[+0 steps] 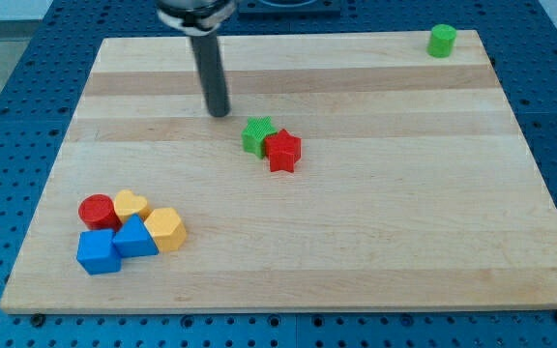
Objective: Move the green star diagonally to the hexagon
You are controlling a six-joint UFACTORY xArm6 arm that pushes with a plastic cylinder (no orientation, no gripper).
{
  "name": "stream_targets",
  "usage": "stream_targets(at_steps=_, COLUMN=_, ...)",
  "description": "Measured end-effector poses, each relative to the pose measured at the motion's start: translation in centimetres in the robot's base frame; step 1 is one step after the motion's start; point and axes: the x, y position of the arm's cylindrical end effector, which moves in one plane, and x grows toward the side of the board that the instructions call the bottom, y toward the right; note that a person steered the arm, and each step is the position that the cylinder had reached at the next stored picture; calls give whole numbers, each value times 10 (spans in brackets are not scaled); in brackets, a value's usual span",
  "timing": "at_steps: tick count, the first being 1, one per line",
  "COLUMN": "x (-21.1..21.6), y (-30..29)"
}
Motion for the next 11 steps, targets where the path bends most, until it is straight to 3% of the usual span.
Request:
stream_targets(at_steps=1, x=5, y=40)
stream_targets(at_steps=5, x=68, y=28)
stream_targets(at_steps=7, x=71, y=49)
stream_targets(at_steps=11, x=148, y=67)
